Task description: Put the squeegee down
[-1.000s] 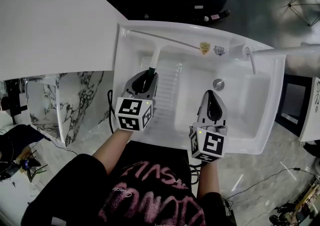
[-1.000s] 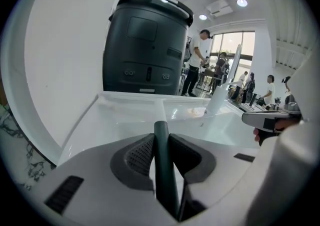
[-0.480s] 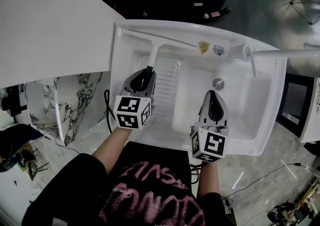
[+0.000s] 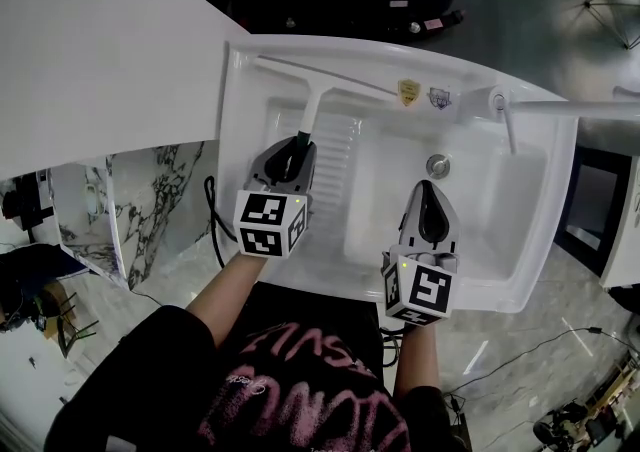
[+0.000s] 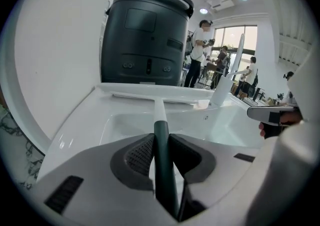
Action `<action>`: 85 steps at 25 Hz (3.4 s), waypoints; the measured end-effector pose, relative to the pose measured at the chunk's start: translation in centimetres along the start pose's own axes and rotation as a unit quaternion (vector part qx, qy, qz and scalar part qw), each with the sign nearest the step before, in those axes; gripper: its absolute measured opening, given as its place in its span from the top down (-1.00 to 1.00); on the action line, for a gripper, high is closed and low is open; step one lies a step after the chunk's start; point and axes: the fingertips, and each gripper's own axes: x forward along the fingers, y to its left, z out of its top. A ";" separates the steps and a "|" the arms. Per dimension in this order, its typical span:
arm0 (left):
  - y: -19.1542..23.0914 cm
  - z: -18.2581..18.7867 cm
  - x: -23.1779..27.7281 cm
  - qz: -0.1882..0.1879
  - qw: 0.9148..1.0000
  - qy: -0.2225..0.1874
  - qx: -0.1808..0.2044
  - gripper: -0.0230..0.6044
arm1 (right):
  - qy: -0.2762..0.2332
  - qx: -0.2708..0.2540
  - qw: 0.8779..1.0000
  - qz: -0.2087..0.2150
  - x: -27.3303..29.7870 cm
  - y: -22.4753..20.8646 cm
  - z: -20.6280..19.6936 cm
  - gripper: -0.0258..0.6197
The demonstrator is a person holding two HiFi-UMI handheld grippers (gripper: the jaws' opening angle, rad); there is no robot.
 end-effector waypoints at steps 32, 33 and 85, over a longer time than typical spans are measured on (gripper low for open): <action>0.5 1.3 -4.2 0.003 0.999 -0.037 0.022 0.57 | -0.010 -0.011 1.000 0.017 -1.8 2.3 0.4 0.85; 0.6 1.6 -4.7 0.003 0.999 -0.042 0.021 0.57 | -0.013 -0.013 1.000 0.018 -2.0 2.7 0.6 0.85; 2.4 13.3 -26.4 -0.034 0.949 -0.310 0.038 0.89 | -0.226 -0.077 0.971 -0.002 -15.4 14.0 14.7 0.85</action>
